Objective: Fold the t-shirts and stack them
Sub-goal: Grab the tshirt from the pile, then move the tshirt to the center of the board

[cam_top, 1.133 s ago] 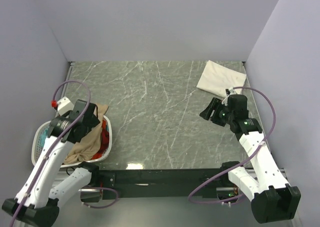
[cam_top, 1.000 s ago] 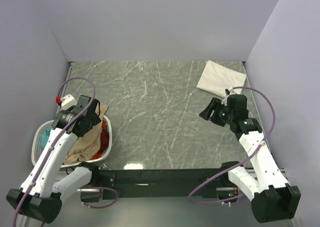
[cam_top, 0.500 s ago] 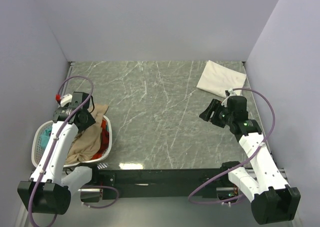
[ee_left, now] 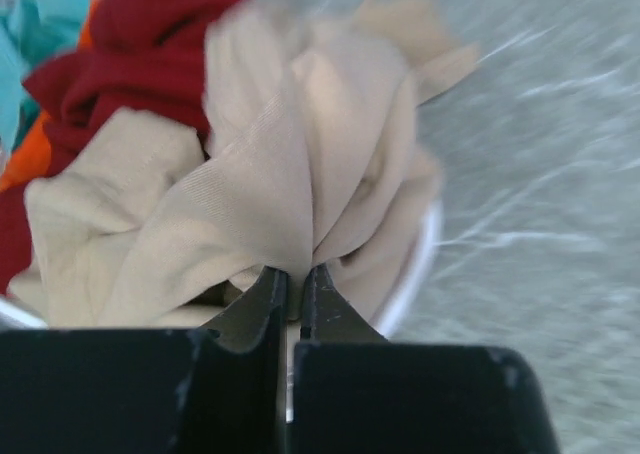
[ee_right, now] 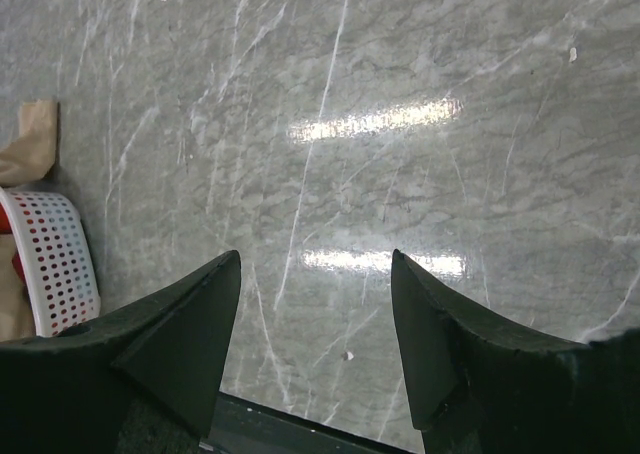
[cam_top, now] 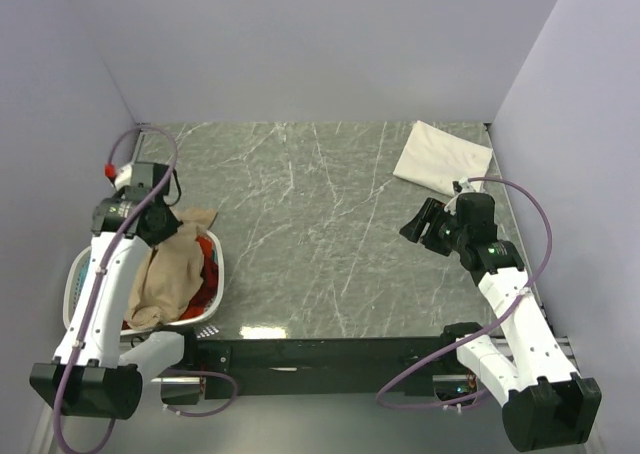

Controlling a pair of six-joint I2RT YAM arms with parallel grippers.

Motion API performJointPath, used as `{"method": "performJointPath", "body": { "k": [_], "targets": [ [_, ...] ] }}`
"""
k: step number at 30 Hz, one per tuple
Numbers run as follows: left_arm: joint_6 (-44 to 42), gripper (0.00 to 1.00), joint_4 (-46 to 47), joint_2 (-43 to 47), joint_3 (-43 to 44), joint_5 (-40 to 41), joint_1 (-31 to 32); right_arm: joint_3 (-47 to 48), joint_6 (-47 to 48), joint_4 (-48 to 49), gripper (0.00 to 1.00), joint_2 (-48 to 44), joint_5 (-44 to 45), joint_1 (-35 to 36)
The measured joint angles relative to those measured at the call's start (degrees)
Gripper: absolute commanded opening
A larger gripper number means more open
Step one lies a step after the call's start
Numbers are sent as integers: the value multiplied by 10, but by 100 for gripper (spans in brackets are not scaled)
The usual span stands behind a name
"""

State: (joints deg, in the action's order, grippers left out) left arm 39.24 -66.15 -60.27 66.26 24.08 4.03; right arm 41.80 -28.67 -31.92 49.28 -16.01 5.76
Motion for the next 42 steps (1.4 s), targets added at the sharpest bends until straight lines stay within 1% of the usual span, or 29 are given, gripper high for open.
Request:
{"method": "performJointPath", "body": {
  "k": [6,10,14,19,23,26,30,31,32,33,34,35,36,37,38,42],
  "targets": [
    [10,0,-21,-6,191,-16,0,0,2,0,68,5,0,0],
    [24,0,-11,6,273,-46,0,0,4,0,68,7,0,0],
    [32,0,33,42,285,-116,-1,-1,4,0,68,2,0,0],
    [52,0,125,61,289,-240,-1,-10,4,-2,68,-18,1,0],
    [80,0,217,30,301,-349,-1,-10,4,-3,68,-31,4,0],
    [99,0,280,-2,312,-411,8,-10,4,-4,68,-37,6,0],
    [106,1,342,-57,326,-455,57,-10,4,-9,68,-43,10,0],
    [106,5,352,-70,326,-460,72,-10,4,-11,68,-45,11,0],
    [106,26,361,-85,325,-468,88,-10,4,-13,68,-48,14,0],
    [103,41,370,-97,320,-473,99,-10,4,-16,68,-51,16,0],
    [101,66,380,-109,310,-476,108,-10,3,-18,68,-54,17,0],
    [98,73,381,-125,300,-469,116,-10,3,-20,68,-57,19,0],
    [103,77,369,-143,297,-454,120,-10,2,-23,68,-59,21,0],
    [102,81,342,-178,296,-422,123,-10,2,-26,68,-62,22,0],
    [100,82,333,-189,296,-410,124,-10,2,-28,68,-64,23,0],
    [74,82,245,-277,290,-304,133,-10,2,-38,68,-66,30,0]
  ]
}}
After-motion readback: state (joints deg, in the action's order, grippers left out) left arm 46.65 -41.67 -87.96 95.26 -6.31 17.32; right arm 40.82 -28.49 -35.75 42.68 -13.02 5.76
